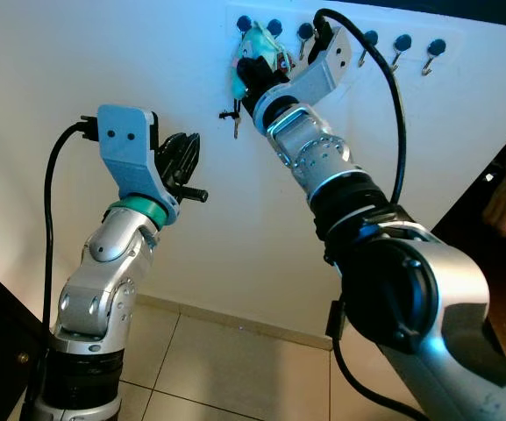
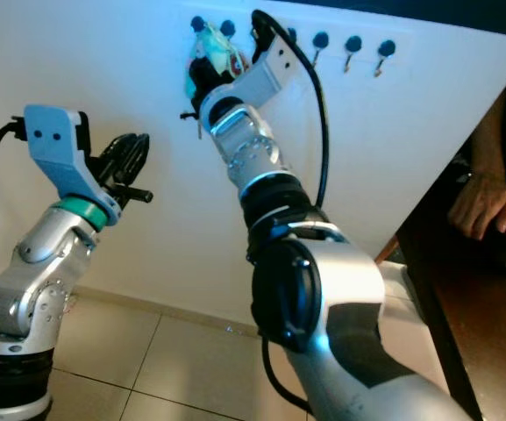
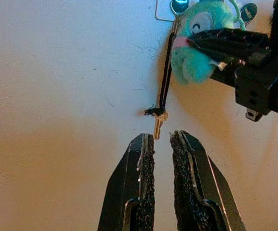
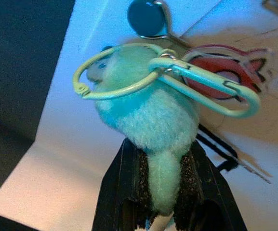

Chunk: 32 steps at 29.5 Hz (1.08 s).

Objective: Hang keys on a hook

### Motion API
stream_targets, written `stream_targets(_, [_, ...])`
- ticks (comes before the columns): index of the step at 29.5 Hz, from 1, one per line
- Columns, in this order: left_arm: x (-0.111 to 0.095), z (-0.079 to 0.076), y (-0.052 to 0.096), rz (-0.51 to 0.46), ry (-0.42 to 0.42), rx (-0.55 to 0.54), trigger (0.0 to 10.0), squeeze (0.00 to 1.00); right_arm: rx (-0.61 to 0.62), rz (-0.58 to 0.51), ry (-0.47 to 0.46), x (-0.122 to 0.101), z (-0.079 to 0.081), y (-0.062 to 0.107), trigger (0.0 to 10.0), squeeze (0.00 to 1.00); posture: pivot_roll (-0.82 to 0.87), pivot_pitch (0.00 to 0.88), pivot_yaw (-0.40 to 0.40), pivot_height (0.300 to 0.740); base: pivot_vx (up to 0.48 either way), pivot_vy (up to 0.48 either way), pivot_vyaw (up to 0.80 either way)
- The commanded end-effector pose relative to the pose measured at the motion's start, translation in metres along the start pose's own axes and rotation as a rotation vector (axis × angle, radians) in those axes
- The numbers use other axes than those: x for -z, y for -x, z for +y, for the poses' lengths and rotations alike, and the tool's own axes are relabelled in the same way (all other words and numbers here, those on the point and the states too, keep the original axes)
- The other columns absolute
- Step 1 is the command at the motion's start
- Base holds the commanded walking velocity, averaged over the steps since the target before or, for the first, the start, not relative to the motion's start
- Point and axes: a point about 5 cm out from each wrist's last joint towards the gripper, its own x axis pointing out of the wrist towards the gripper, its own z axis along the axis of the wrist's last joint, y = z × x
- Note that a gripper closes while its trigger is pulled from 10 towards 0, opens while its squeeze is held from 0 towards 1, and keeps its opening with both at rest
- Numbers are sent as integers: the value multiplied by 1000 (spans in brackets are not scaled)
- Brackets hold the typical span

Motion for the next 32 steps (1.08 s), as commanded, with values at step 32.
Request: stream_targets(32, [7, 0, 2, 26, 5, 3, 10000, 0, 172, 78, -92, 31, -33, 8, 10000, 0, 97, 100, 73, 740, 0, 0, 0])
